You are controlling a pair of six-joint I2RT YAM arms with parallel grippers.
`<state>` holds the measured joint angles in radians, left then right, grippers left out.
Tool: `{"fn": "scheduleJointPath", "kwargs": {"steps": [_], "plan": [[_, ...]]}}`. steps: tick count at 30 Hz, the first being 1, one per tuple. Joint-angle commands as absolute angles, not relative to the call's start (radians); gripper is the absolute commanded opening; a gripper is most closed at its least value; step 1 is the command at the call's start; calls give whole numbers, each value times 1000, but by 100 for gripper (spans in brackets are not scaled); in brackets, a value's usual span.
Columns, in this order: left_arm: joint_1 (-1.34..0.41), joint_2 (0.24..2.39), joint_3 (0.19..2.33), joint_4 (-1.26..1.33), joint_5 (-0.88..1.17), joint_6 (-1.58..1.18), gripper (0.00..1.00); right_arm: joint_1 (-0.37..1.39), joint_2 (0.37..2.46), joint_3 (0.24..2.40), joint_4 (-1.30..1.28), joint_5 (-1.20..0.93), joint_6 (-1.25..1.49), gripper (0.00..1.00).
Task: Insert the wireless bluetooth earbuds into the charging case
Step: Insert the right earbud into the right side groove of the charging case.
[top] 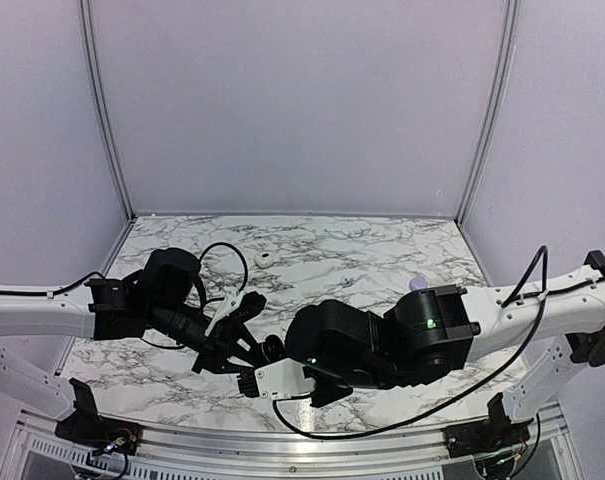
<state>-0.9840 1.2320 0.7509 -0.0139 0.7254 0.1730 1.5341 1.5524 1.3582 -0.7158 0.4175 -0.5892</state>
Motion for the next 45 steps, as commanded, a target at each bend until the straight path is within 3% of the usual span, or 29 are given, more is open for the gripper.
{"fn": "scheduleJointPath", "kwargs": {"steps": [1,16,23,29,45], "plan": [[-992,1225,797,42,757,192,0,1549,1569,1398,-683,362,-600,3],[-994,1190,772,118,752,146,0,1554,1597,1423,-682,415,-592,4],[-994,1181,768,126,753,144,0,1554,1599,1432,-664,448,-586,11],[-992,1162,742,156,740,133,0,1553,1583,1432,-640,488,-574,24],[-982,1143,716,185,727,120,0,1553,1529,1431,-514,521,-647,39]]}}
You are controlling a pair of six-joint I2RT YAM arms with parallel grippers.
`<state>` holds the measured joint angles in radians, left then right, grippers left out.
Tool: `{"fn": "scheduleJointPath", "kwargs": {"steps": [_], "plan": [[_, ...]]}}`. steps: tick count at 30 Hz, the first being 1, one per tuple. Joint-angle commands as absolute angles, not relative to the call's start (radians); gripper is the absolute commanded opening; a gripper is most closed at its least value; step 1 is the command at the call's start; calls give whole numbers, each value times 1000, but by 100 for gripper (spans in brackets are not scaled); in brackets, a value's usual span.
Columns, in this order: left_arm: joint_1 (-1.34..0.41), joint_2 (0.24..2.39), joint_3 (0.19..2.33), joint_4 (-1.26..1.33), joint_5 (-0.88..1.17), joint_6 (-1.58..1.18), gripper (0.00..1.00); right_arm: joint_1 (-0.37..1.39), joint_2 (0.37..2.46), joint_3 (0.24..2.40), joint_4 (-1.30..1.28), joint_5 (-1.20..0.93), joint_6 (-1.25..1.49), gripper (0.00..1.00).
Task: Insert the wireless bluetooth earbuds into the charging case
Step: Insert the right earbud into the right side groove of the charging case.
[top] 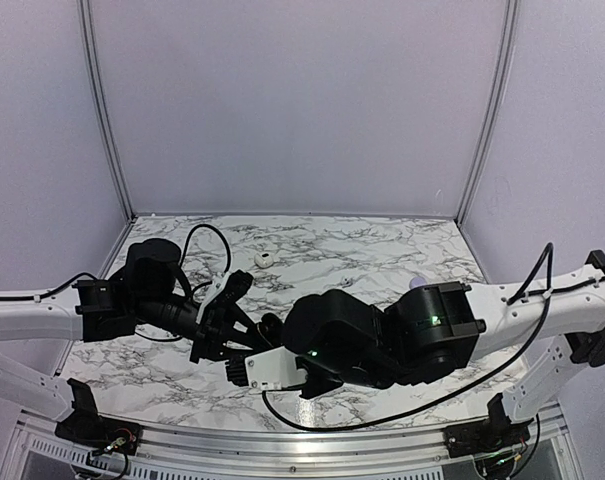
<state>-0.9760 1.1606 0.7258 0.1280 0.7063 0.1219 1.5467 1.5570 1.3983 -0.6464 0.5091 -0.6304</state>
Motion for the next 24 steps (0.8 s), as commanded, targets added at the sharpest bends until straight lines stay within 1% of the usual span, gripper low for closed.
{"fn": "scheduleJointPath", "kwargs": {"steps": [1,18,24], "plan": [[-981,1142,715,186,727,119,0,1553,1526,1432,-517,522,-646,39],[-971,1154,709,189,742,120,0,1555,1477,1453,-563,479,-658,38],[-963,1151,704,195,741,119,0,1555,1428,1431,-571,438,-655,36]]}}
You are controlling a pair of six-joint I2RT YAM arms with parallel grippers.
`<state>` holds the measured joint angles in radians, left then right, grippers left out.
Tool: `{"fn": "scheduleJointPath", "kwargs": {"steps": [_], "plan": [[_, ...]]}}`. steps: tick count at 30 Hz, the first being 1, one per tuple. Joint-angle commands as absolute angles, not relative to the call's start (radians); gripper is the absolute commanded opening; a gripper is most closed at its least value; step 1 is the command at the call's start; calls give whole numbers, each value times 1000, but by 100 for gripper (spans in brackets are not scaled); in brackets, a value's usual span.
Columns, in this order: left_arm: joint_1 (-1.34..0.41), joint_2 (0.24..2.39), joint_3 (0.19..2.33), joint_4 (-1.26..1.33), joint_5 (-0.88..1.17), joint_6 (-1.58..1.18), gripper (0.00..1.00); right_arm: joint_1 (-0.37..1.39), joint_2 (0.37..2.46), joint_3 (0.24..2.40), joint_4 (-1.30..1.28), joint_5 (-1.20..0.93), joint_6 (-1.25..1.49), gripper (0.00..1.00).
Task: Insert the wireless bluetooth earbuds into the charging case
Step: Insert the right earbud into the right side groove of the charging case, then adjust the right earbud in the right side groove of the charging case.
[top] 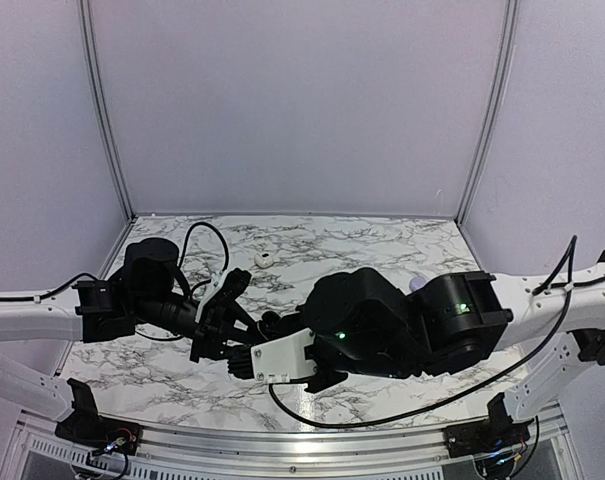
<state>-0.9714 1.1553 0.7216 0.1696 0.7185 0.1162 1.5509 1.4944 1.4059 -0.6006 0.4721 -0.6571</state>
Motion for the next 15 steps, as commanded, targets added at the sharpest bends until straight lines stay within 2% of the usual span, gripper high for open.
{"fn": "scheduleJointPath", "kwargs": {"steps": [1,4,7,10,15], "plan": [[-961,1151,705,195,736,120,0,1555,1406,1419,-560,424,-653,36],[-959,1148,706,202,734,128,0,1555,1308,1335,-468,384,-644,40],[-957,1136,699,212,736,136,0,1531,1243,1287,-409,352,-616,48],[-957,1113,684,230,740,144,0,1456,1213,1252,-398,274,-570,57],[-957,1064,666,261,749,162,0,1329,1164,1176,-342,103,-493,67]]}}
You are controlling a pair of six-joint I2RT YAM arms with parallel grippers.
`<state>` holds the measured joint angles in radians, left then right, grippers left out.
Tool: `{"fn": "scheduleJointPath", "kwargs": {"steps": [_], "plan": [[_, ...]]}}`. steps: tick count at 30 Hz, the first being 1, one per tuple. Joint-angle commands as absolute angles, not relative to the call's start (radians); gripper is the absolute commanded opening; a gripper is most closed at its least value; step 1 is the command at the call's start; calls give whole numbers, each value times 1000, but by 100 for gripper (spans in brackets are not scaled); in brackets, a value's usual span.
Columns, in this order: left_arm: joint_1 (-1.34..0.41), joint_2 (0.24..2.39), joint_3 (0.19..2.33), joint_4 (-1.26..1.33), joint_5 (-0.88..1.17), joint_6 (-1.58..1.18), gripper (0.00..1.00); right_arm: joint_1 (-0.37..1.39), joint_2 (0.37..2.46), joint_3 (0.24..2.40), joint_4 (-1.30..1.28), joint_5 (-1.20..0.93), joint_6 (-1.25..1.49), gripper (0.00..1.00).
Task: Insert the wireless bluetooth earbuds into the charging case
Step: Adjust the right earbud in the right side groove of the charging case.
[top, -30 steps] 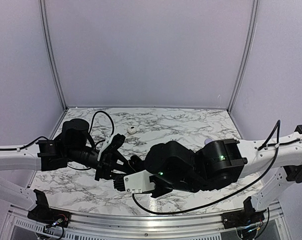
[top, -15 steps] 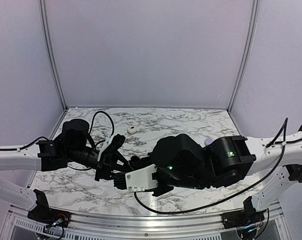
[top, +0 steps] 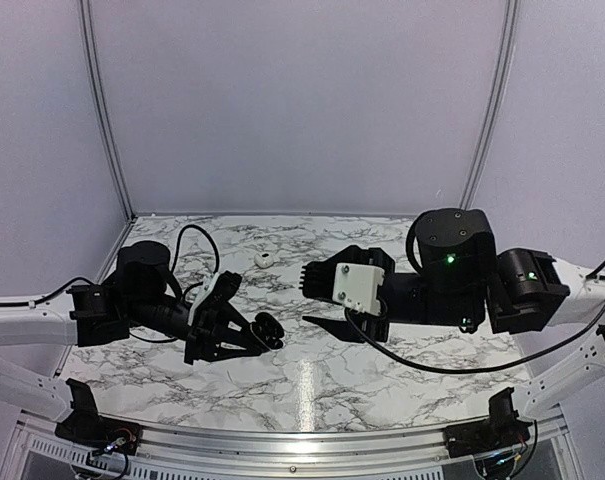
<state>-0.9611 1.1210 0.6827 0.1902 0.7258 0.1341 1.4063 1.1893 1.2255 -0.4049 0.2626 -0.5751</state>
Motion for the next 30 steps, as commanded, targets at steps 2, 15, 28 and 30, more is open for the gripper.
{"fn": "scheduleJointPath", "kwargs": {"steps": [2,15,28,30], "plan": [[-957,1047,657,281,748,162,0,1291,1155,1158,-330,33,-475,71],[-957,1036,656,346,778,119,0,1267,1232,1162,-282,-171,-449,86],[-957,1043,648,367,782,106,0,1264,1289,1182,-211,-133,-436,89],[-957,1040,647,368,777,107,0,1264,1290,1183,-201,-127,-433,90]]}}
